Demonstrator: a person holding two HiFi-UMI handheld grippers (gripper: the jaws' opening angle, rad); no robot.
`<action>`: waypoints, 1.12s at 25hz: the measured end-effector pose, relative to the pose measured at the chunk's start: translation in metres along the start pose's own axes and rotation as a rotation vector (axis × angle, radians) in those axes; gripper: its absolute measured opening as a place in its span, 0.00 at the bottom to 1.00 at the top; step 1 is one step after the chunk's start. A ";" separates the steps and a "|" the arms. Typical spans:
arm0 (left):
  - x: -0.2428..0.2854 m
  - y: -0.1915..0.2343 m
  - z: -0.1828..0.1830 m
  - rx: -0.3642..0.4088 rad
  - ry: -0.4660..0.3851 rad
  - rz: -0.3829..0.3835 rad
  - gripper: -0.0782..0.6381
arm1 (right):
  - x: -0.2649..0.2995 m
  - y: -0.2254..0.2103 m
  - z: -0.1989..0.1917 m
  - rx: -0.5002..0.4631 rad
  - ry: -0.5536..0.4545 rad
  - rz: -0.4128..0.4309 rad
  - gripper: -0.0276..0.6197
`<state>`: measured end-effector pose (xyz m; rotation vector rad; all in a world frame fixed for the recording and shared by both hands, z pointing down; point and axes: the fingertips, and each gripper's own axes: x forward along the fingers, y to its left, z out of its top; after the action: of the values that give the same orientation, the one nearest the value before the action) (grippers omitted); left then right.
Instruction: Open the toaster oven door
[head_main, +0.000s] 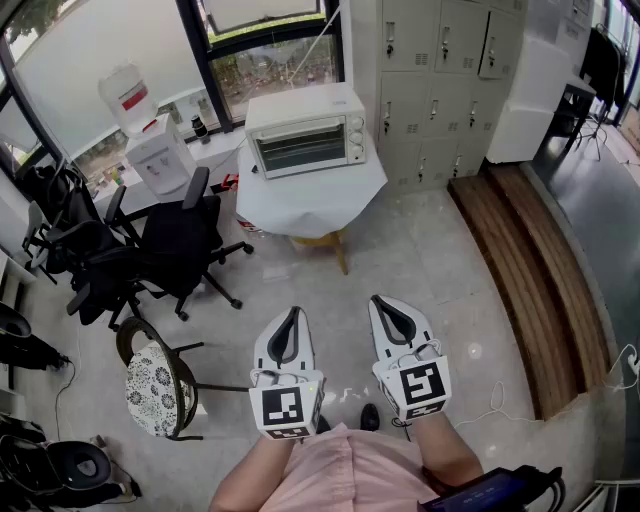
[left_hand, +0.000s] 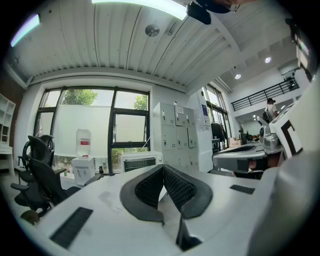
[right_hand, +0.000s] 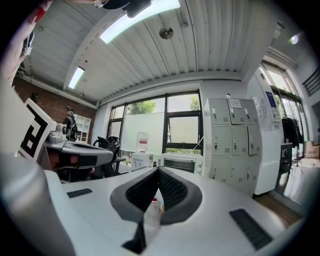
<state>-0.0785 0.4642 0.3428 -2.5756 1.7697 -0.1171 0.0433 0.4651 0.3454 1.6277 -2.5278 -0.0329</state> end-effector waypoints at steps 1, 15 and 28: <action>0.002 -0.001 0.000 0.001 0.000 0.001 0.13 | 0.001 -0.002 -0.001 -0.002 0.000 0.002 0.04; 0.026 -0.044 -0.014 0.000 0.045 0.048 0.13 | -0.013 -0.065 -0.028 0.028 0.043 0.002 0.04; 0.087 -0.008 -0.036 -0.030 0.083 0.083 0.13 | 0.061 -0.088 -0.050 0.038 0.099 0.032 0.04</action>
<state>-0.0428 0.3875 0.3841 -2.5487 1.9176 -0.2008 0.1046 0.3761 0.3927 1.5606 -2.4943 0.0968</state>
